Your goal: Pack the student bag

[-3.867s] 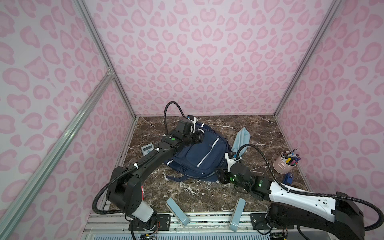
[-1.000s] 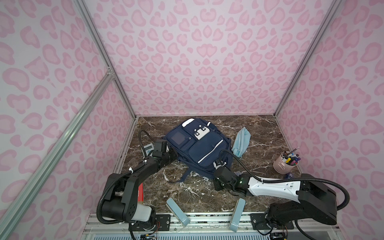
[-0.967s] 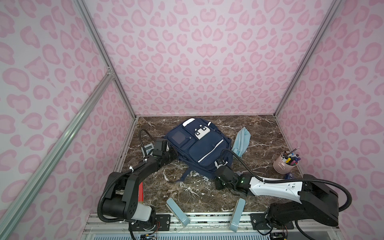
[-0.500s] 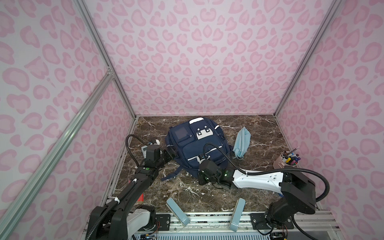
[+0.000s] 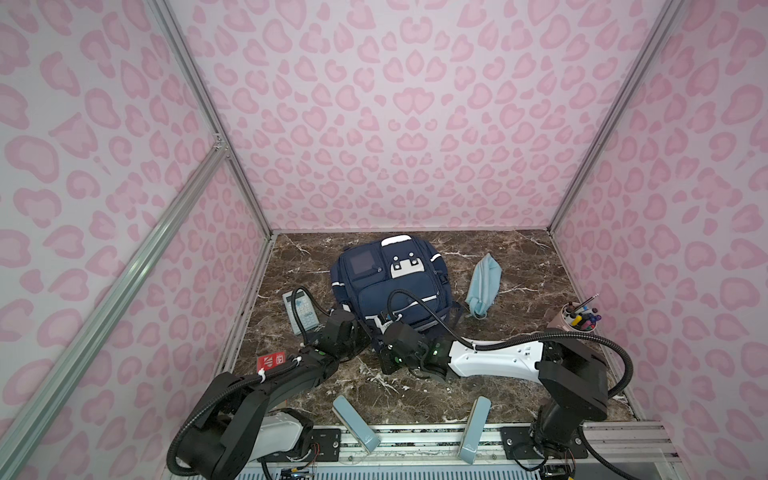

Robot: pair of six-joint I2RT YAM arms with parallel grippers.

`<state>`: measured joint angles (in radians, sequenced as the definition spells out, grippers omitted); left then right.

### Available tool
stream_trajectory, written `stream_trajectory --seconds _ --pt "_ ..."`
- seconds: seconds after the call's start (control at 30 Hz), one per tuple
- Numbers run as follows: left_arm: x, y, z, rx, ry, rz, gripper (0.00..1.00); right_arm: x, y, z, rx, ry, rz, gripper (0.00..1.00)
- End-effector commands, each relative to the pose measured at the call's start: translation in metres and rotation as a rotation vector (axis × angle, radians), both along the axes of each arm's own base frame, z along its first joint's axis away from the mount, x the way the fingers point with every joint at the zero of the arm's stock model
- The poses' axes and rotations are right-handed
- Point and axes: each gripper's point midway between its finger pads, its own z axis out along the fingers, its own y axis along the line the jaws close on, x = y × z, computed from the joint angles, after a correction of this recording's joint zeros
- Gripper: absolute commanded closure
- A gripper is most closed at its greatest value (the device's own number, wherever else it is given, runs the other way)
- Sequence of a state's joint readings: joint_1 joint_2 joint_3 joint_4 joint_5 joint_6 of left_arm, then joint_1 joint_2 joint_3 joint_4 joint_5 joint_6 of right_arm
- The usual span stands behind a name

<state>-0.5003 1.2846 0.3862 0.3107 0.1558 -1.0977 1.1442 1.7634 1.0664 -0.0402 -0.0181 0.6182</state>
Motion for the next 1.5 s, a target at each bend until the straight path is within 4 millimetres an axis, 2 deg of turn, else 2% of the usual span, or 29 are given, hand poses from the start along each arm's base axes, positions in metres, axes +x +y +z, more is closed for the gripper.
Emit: stream_trajectory --seconds 0.0,0.07,0.17,0.23,0.33,0.53,0.73,0.8,0.87,0.97,1.07,1.13,1.17,1.23,1.27,1.33,1.4,1.47 --pt "0.006 -0.021 0.024 -0.100 -0.082 -0.034 0.97 0.001 0.036 0.025 0.119 -0.018 0.062 1.00" --pt "0.006 -0.017 0.027 -0.070 -0.085 -0.033 0.97 0.006 0.036 0.024 0.101 -0.015 0.043 1.00" --pt "0.010 -0.003 0.041 -0.018 -0.121 0.000 0.97 0.014 0.009 0.012 0.043 0.011 -0.026 1.00" --pt "0.012 0.005 0.046 -0.016 -0.131 0.007 0.97 0.016 -0.024 -0.001 -0.010 0.035 -0.079 1.00" --pt "0.017 0.020 0.042 -0.001 -0.117 0.030 0.97 0.013 -0.071 -0.013 -0.055 0.065 -0.133 1.00" --pt "0.022 0.026 0.039 -0.005 -0.111 0.029 0.97 0.010 -0.142 -0.034 -0.129 0.107 -0.166 1.00" --pt "0.024 0.040 0.047 0.033 -0.136 0.051 0.97 0.043 -0.218 -0.048 -0.247 0.111 -0.278 1.00" --pt "0.029 0.040 0.048 0.058 -0.132 0.031 0.97 0.052 -0.227 -0.044 -0.252 0.105 -0.297 1.00" --pt "0.039 0.042 0.049 0.108 -0.117 0.016 0.97 0.053 -0.215 -0.037 -0.219 0.091 -0.268 1.00" --pt "0.064 0.053 0.061 0.131 -0.149 0.042 0.92 0.045 -0.169 -0.023 -0.153 0.081 -0.150 1.00" --pt "0.086 0.076 0.071 0.204 -0.175 0.100 0.67 0.036 -0.118 -0.007 -0.084 0.063 -0.069 1.00" --pt "0.086 0.085 0.076 0.258 -0.168 0.115 0.42 0.034 -0.087 0.003 -0.055 0.046 -0.052 1.00" --pt "0.080 0.089 0.079 0.268 -0.171 0.128 0.30 0.034 -0.071 0.007 -0.033 0.038 -0.048 1.00" --pt "0.062 0.102 0.085 0.282 -0.181 0.178 0.16 0.033 -0.044 0.012 0.003 0.026 -0.035 1.00" --pt "0.050 0.106 0.088 0.269 -0.195 0.203 0.14 0.033 -0.032 0.011 0.009 0.025 -0.031 1.00" --pt "0.023 0.108 0.083 0.203 -0.196 0.240 0.14 0.033 -0.014 0.011 0.021 0.022 -0.018 1.00" --pt "0.003 0.089 0.077 0.036 -0.195 0.225 0.14 0.031 -0.001 0.008 0.032 0.026 0.001 1.00" --pt "-0.015 0.062 0.063 -0.120 -0.159 0.177 0.16 0.029 0.007 0.008 0.039 0.030 0.021 1.00"
